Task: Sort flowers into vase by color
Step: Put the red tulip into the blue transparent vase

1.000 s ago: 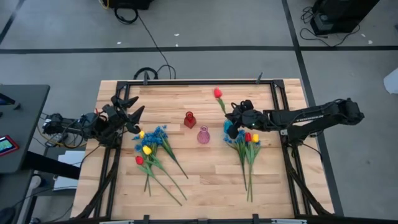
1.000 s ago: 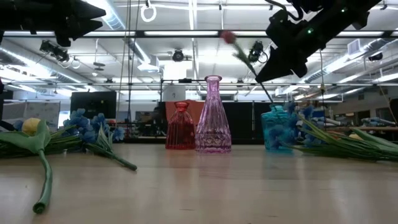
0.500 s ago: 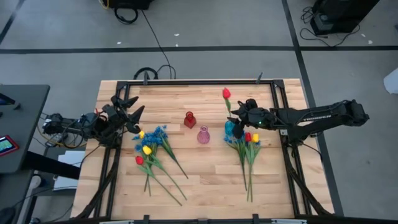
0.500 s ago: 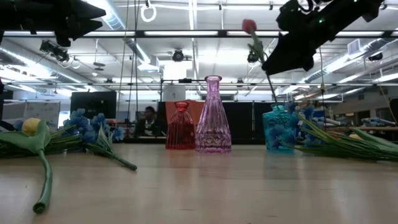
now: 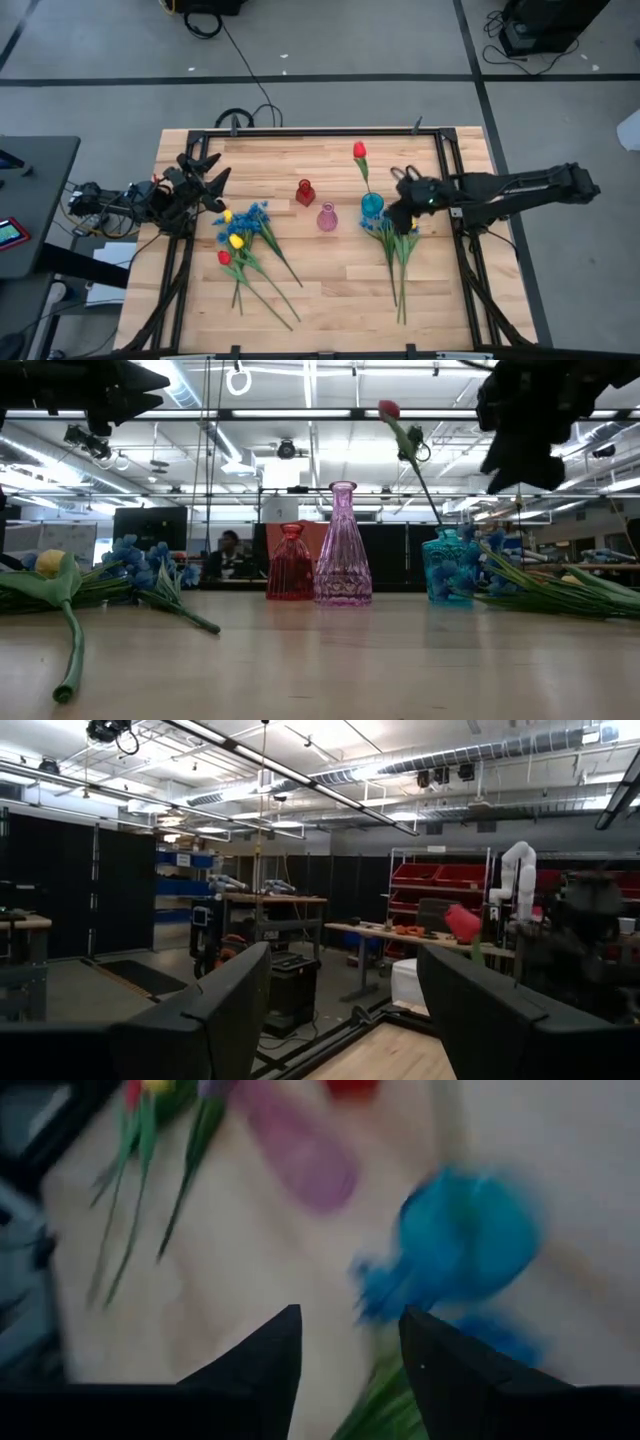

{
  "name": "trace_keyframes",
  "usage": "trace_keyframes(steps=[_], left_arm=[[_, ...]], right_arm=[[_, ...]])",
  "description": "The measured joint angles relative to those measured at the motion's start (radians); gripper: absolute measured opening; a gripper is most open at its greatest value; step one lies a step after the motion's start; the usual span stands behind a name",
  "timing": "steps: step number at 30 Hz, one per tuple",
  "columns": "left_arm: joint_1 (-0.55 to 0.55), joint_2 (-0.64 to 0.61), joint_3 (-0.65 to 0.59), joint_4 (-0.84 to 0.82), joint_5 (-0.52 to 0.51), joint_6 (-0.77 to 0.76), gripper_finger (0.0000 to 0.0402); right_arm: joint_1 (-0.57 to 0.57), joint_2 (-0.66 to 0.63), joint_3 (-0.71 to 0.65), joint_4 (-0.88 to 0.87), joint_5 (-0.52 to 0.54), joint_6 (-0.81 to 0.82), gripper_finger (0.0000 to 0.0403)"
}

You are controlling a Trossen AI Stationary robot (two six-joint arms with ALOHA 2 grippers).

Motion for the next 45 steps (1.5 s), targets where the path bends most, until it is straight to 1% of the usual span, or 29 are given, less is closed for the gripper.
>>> trace_keyframes(steps=[2,5,9,13,21,24,27,29,31,35,37,40,42,45], left_arm=[[0.0,0.0,0.0,0.0,0.0,0.0,0.0259],[0.0,0.0,0.0,-0.001,0.005,0.0,0.0259],[0.0,0.0,0.0,-0.01,0.017,0.0,0.0259],[0.0,0.0,0.0,-0.019,0.02,0.0,0.0259],[0.0,0.0,0.0,-0.025,0.023,0.0,0.0259],[0.0,0.0,0.0,-0.037,0.023,0.0,0.0259],[0.0,0.0,0.0,-0.038,0.023,0.0,0.0259],[0.0,0.0,0.0,-0.038,0.023,0.0,0.0259],[0.0,0.0,0.0,-0.038,0.023,0.0,0.0259],[0.0,0.0,0.0,-0.041,0.023,0.0,0.0259],[0.0,0.0,0.0,-0.041,0.023,0.0,0.0259],[0.0,0.0,0.0,-0.042,0.023,0.0,0.0259],[0.0,0.0,0.0,-0.047,0.023,0.0,0.0259],[0.0,0.0,0.0,-0.05,0.023,0.0,0.0259]], right_arm=[[0.033,0.033,0.0,-0.007,-0.067,0.091,0.0177],[0.084,0.043,0.004,-0.025,-0.105,0.244,0.0176],[0.179,0.055,0.007,-0.043,-0.1,0.44,0.0176],[0.272,0.14,0.006,-0.073,-0.095,0.608,0.0172],[0.399,0.262,0.006,-0.066,-0.083,0.829,0.0158],[0.438,0.321,0.006,-0.057,-0.096,0.914,0.0149],[0.469,0.381,0.009,0.006,-0.127,0.96,0.0139],[0.485,0.422,0.036,0.0,-0.147,0.976,0.0133],[0.498,0.461,0.081,-0.04,-0.15,0.979,0.0127],[0.515,0.54,0.166,-0.195,-0.14,0.994,0.0114],[0.52,0.574,0.19,-0.22,-0.131,0.994,0.0109],[0.523,0.624,0.203,-0.182,-0.107,0.994,0.0103],[0.523,0.652,0.204,-0.151,-0.108,0.994,0.0099],[0.523,0.695,0.204,-0.156,-0.115,0.991,0.0097]])
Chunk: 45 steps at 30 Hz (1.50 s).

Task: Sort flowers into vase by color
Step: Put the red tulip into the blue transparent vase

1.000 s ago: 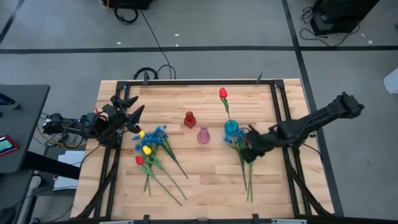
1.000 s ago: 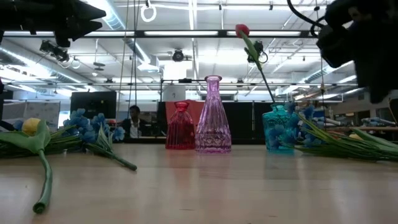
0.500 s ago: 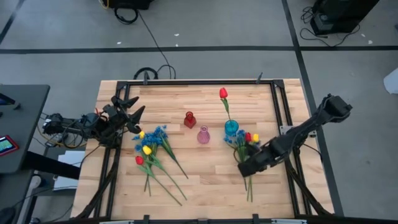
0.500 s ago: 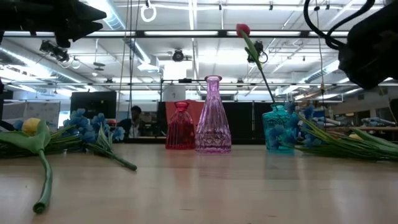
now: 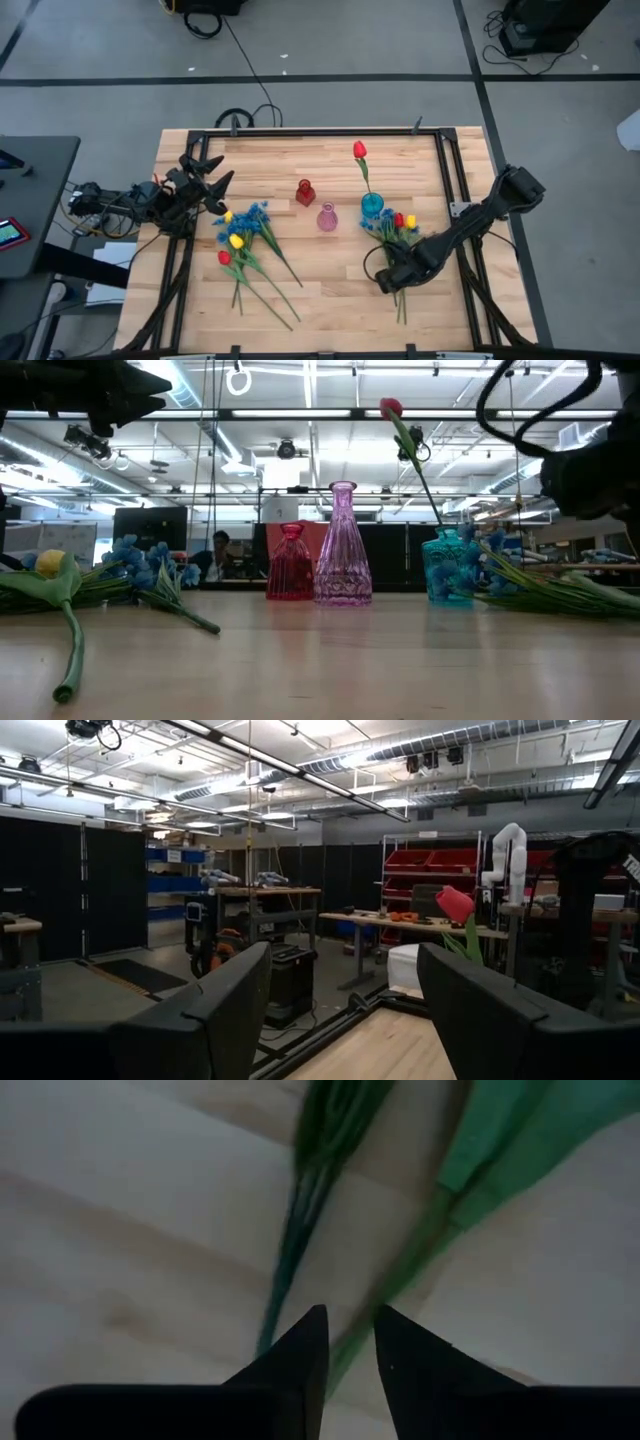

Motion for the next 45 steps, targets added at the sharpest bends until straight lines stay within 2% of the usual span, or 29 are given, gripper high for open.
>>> trace_keyframes(steps=[7,17,25,36,45], left_arm=[[0.0,0.0,0.0,0.0,0.0,0.0,0.0259],[0.0,0.0,0.0,-0.017,0.0,-0.001,0.0259],[-0.001,0.0,0.0,-0.036,0.0,-0.007,0.0259],[-0.002,0.0,0.0,-0.04,0.0,-0.01,0.0259],[-0.002,0.0,0.0,-0.04,0.0,-0.01,0.0259]], right_arm=[[0.003,0.033,0.002,-0.026,0.005,-0.024,0.008],[0.014,0.006,-0.001,-0.074,0.037,-0.051,0.0008],[0.016,-0.1,-0.003,-0.158,0.062,-0.038,0.0019],[0.054,-0.287,-0.002,-0.319,0.225,0.05,0.0013],[0.059,-0.38,-0.002,-0.373,0.269,0.058,0.0012]])
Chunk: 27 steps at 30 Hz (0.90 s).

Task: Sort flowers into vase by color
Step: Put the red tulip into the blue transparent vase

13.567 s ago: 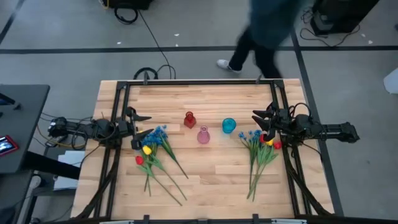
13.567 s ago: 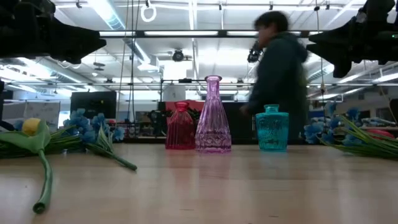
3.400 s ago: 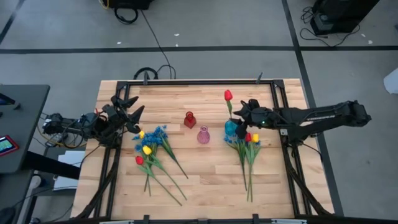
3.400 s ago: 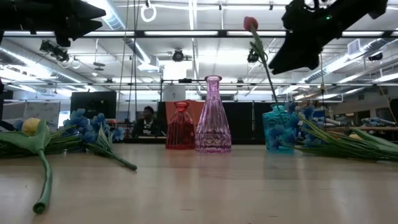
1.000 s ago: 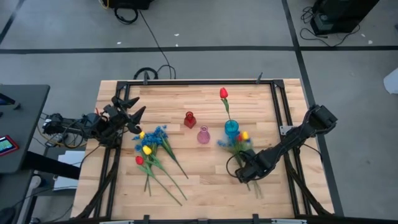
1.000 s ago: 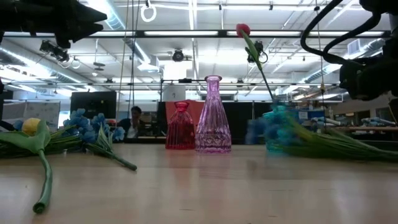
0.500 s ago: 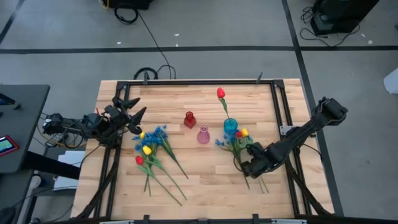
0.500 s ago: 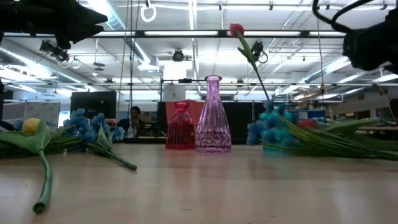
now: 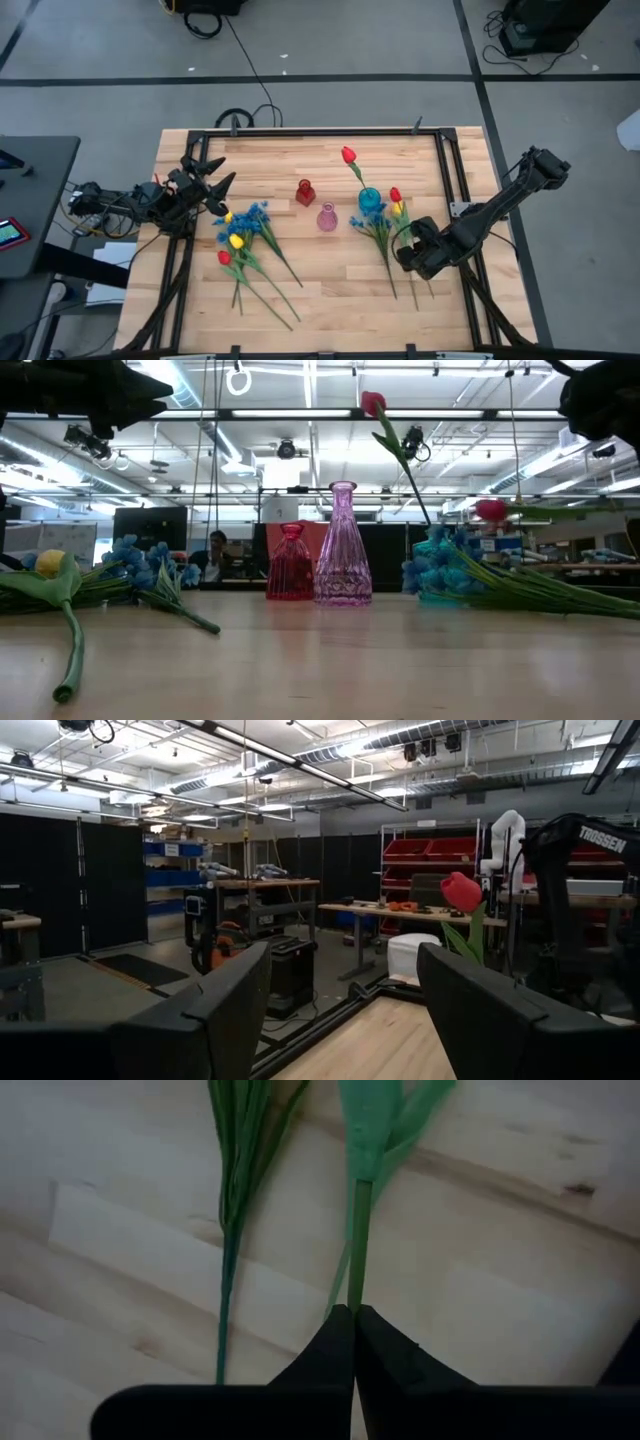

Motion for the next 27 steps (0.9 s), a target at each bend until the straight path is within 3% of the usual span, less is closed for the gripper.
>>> trace_keyframes(steps=[10,13,27], left_arm=[[0.0,0.0,0.0,0.0,0.0,0.0,0.0259],[0.0,0.0,0.0,0.0,0.0,0.0,0.0259],[0.0,0.0,0.0,-0.033,0.0,-0.076,0.0259]], right_arm=[[0.0,-0.115,0.0,-0.016,0.114,-0.035,0.0012],[0.004,-0.143,0.0,-0.007,0.199,-0.073,0.0012],[0.012,-0.17,0.001,0.018,1.008,-0.342,0.0017]])
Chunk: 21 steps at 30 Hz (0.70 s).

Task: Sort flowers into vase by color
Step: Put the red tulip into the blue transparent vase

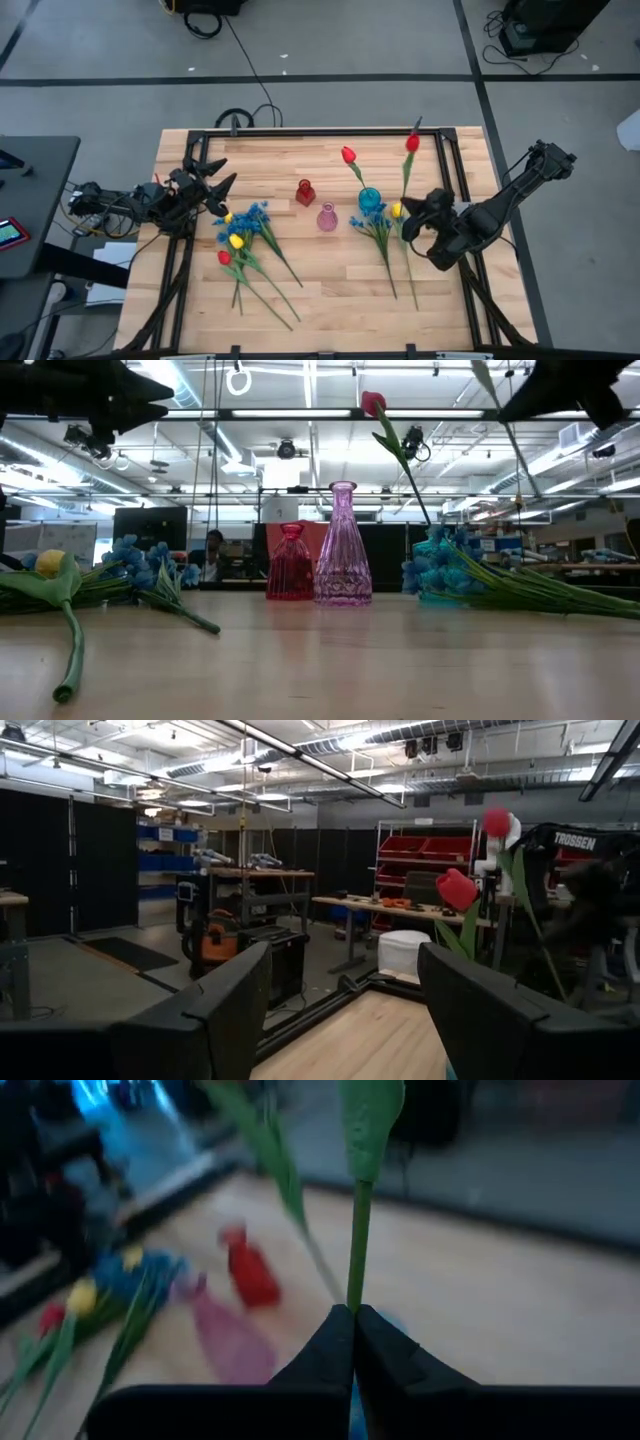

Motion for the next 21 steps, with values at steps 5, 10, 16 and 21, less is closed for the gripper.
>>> trace_keyframes(steps=[5,10,16,21], left_arm=[[0.0,0.0,0.0,0.0,0.0,-0.005,0.0259],[0.0,0.0,0.0,0.0,0.0,-0.006,0.0259],[0.0,0.0,0.0,0.001,0.0,-0.006,0.0259],[0.0,0.0,0.0,0.001,0.0,-0.014,0.0259]], right_arm=[[-0.032,0.019,0.0,0.034,0.153,-0.092,0.0018],[-0.069,0.048,0.0,0.06,0.221,-0.149,0.0018],[-0.114,0.077,-0.001,0.069,0.308,-0.15,0.0018],[-0.183,0.137,-0.001,0.114,0.324,-0.161,0.0019]])
